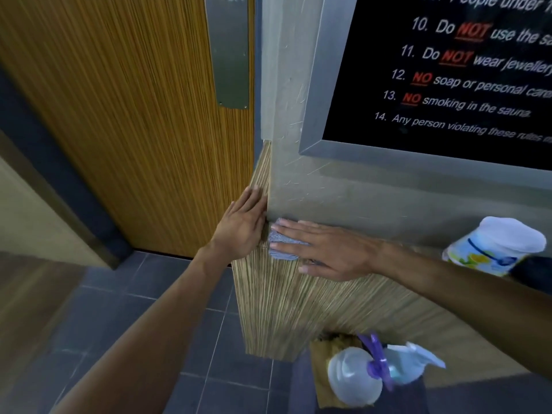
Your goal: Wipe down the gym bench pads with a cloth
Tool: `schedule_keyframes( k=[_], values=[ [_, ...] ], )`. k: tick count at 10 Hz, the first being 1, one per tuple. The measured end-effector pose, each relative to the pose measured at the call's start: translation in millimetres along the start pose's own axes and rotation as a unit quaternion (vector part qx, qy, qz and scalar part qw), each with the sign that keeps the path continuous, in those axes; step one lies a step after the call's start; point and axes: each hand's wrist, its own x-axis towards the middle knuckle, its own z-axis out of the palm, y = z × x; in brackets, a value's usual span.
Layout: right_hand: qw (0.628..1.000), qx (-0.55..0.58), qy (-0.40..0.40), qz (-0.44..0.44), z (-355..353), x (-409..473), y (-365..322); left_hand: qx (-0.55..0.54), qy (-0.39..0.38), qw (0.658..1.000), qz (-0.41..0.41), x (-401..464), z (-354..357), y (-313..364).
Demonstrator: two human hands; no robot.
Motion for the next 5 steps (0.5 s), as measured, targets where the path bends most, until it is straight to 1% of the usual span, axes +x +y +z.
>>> schedule_keyframes(
  k=[2, 3, 4, 5],
  values=[
    [1.0, 0.015, 0.011, 0.004, -9, -1, -1, 0.006, 0.014, 1.0, 0.002, -1, 1, 0],
    [1.0, 0.019, -0.001, 0.012, -6, 0, -5, -0.004, 0.016, 1.0, -0.01, -2, 0, 3],
    [1.0, 0.019, 0.007, 0.005, -9, -2, -5, -0.036, 0.026, 0.999, -0.001, -2, -6, 5],
    [0.994, 0.052, 0.088, 0.046, -18, -11, -18, -0.117, 0.098, 0.988, -0.033, -22, -17, 19]
  ],
)
